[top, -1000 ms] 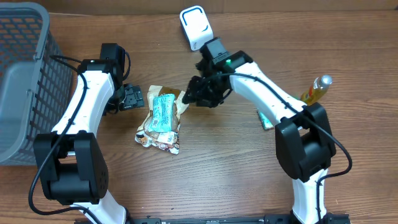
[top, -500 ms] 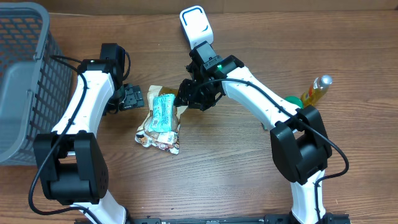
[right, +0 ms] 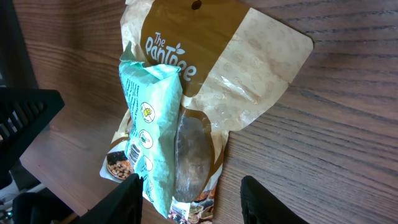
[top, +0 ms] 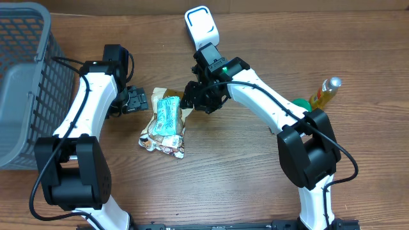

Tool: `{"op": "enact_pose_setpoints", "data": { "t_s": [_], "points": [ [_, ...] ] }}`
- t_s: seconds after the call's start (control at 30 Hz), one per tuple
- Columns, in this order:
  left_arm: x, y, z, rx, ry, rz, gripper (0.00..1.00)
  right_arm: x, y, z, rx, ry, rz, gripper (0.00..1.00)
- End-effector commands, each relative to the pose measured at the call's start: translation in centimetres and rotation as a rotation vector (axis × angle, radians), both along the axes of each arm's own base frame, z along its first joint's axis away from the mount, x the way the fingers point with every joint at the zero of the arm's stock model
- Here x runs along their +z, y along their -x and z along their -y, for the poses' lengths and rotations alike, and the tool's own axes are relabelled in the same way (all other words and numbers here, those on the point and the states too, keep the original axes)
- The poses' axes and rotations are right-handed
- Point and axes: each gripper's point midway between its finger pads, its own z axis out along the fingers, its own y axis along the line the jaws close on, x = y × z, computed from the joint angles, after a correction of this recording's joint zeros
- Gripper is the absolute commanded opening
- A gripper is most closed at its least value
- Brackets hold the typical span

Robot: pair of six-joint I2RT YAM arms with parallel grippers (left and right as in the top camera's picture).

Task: Scan the item barcode
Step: 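Grasp the teal wrapper on the Pantree bag with the right gripper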

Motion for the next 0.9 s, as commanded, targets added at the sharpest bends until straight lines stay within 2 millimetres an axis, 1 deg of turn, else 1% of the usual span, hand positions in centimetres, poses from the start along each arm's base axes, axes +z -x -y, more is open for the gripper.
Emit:
{"op": "enact_pose_setpoints", "data": {
  "t_s": [0.0, 0.07, 0.13, 0.17, 0.27, 0.4, 0.5, 0.7, 0.87],
  "points": [
    [0.6, -0.4, -0.3, -0.001, -0.005, 0.02, 0.99, 1.4, 0.0, -0.5, -0.009, -0.011, 0.033, 0.47],
    [0.6, -0.4, -0.3, -0.001, -0.005, 0.02, 1.0, 1.3, 0.1, -0.7, -0.006, -0.001, 0.045, 0.48],
    [0.6, -0.4, -0.3, -0.001, -0.005, 0.02, 1.0, 1.1, 0.2, -0.7, -0.005, 0.026, 0.059, 0.57],
    [0.6, -0.4, -0.3, -0.001, -0.005, 0.02, 0.99, 1.0, 0.3, -0.8, -0.002, 0.036, 0.065, 0.59],
    [0.6, -0.4, -0.3, -0.001, -0.005, 0.02, 0.99, 0.8, 0.3, -1.0, -0.002, 0.068, 0.093, 0.6],
    [0.6, -0.4, -0.3, -0.001, -0.005, 0.02, 1.0, 0.2, -0.4, -0.2, -0.028, 0.171, 0.171, 0.61],
    [0.6, -0.4, -0.3, -0.001, -0.005, 0.02, 1.0, 0.1, -0.5, -0.1, -0.034, 0.204, 0.197, 0.62],
    [0.6, -0.4, -0.3, -0.001, -0.005, 0.02, 0.99, 0.3, -0.4, -1.0, -0.023, 0.184, 0.213, 0.63],
    [0.6, -0.4, -0.3, -0.001, -0.005, 0.02, 1.0, 0.7, -0.1, -2.6, 0.0, 0.155, 0.245, 0.63]
  ]
}}
